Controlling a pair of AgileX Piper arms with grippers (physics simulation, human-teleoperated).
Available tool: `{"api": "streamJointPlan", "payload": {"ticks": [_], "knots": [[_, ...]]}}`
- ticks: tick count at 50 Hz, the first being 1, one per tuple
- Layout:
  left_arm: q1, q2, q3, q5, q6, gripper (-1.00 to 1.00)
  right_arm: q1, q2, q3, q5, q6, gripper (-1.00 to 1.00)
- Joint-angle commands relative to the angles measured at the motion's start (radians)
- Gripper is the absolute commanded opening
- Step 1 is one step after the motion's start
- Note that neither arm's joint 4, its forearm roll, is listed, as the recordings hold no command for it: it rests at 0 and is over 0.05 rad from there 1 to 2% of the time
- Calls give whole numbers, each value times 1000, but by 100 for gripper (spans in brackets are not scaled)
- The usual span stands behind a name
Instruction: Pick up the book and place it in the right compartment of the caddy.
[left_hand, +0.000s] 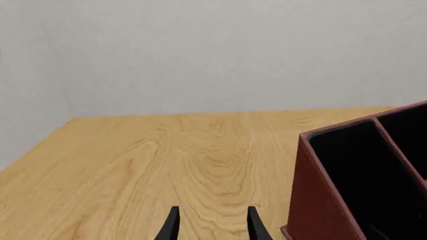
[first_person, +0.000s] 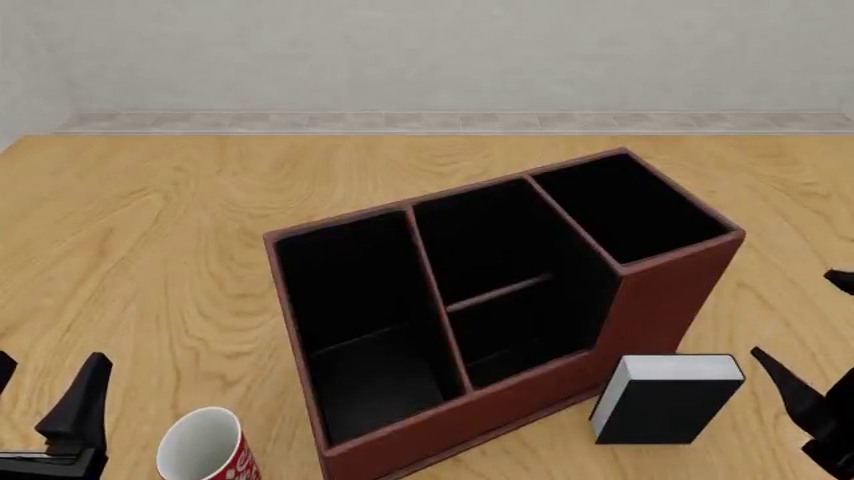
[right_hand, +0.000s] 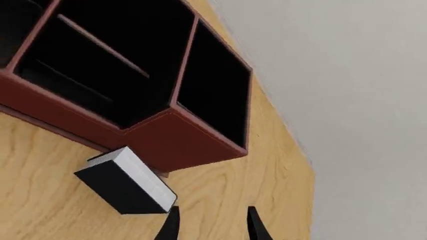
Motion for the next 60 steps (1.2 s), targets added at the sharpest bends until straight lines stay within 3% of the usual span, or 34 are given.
{"api": "streamJointPlan", "payload": {"ticks": [1, 21, 38, 49, 60], "knots": [[2, 0, -4, 0, 2, 100, -10, 42, -43, 96, -116, 100], [10, 0, -4, 9, -3, 100, 30, 183, -167, 238, -96, 100], [13, 0, -2, 11, 2, 100, 27, 308, -268, 331, -125, 100], [23, 0, 3, 12, 8, 100, 37, 386, -267, 359, -147, 100], [23, 0, 4, 22, 4, 100, 90, 453, -276, 385, -99, 100]]}}
